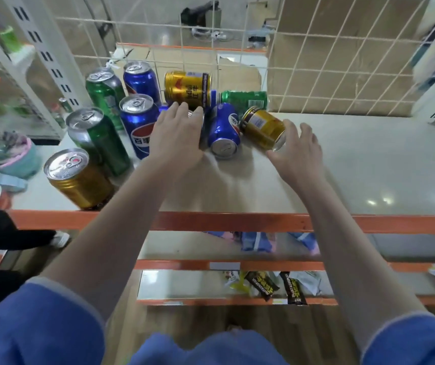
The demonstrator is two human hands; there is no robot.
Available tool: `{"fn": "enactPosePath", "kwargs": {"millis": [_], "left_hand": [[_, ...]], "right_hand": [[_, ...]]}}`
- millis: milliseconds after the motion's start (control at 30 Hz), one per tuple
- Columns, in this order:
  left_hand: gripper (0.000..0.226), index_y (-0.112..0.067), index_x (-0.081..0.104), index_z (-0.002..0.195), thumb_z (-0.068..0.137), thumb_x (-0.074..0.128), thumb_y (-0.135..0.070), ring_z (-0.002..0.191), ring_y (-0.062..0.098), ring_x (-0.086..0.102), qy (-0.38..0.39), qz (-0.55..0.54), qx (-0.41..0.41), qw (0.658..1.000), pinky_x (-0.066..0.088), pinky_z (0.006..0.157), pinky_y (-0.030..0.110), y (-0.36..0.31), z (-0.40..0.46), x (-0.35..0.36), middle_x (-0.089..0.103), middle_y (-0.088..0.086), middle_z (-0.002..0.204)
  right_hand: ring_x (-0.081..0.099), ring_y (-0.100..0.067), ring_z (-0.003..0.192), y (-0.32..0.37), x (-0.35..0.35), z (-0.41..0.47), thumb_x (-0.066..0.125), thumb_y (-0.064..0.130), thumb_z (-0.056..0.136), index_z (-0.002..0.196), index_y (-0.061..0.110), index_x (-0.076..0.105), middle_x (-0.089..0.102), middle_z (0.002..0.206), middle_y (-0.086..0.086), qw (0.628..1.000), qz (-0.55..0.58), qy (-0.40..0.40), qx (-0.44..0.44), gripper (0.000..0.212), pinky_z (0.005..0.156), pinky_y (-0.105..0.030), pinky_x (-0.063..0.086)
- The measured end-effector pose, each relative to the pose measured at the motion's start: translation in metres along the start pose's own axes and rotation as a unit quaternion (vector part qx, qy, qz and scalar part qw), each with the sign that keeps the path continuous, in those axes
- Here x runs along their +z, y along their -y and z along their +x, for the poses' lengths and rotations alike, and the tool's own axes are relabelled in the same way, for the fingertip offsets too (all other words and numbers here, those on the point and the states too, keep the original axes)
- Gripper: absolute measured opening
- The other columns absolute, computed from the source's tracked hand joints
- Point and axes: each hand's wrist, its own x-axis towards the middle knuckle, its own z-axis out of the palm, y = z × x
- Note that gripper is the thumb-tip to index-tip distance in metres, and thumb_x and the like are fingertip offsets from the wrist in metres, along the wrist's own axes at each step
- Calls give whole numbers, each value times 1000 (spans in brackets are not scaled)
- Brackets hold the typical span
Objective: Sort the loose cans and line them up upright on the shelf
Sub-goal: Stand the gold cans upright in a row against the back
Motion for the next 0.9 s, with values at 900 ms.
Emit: {"fn": "enactPosePath", "kwargs": {"millis": [900], "left_hand": [[69, -17, 49, 124, 64, 80, -32, 107, 27, 39, 148, 17, 55, 987, 45, 89, 42, 2, 18, -23, 44, 7, 114]], "right_hand": [[51, -32, 101, -20, 3, 4, 71, 31, 75, 133, 17, 42, 47, 115, -15, 984, 173, 42, 15, 67, 82, -31, 40]]}}
